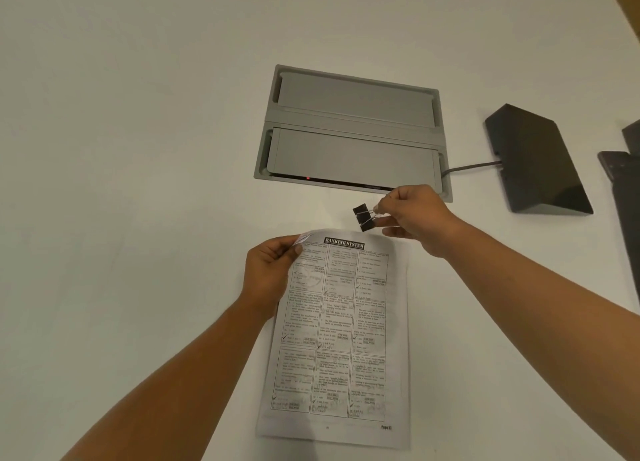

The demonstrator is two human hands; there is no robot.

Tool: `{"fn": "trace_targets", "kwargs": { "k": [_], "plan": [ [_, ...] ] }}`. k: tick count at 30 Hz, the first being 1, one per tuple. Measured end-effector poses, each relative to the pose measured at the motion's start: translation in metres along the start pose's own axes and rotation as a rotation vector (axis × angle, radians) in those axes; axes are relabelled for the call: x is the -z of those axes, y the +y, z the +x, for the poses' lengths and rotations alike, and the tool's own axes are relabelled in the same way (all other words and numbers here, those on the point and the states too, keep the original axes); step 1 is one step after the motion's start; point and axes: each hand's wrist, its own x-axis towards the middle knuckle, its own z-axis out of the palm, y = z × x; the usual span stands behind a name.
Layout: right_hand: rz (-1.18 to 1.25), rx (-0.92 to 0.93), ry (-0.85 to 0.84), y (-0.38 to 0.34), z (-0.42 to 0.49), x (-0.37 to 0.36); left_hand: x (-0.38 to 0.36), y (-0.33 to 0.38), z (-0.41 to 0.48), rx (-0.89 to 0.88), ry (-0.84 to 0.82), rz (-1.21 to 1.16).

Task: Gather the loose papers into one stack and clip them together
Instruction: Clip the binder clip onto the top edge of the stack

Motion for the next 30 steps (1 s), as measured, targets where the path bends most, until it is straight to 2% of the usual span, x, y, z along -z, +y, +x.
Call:
{"fn": "trace_targets", "kwargs": {
  "k": [6,11,24,30],
  "plan": [
    [-0.164,0.109,-0.088,0.014,-0.009,-0.014,0.001,0.001,0.001,0.038,-0.008,0.003],
    [-0.282,0.205,-0.028,0.015,-0.010,-0.025,0.001,0.002,0.001,0.047,-0.009,-0.008],
    [-0.631,0.433,-0.110,-0.013,-0.008,-0.026,0.001,0.002,0.004,0.058,-0.005,0.022],
    [-0.700,0.505,-0.106,-0.022,-0.005,-0.031,0.002,0.001,0.005,0.061,-0.012,0.022]
  ]
}}
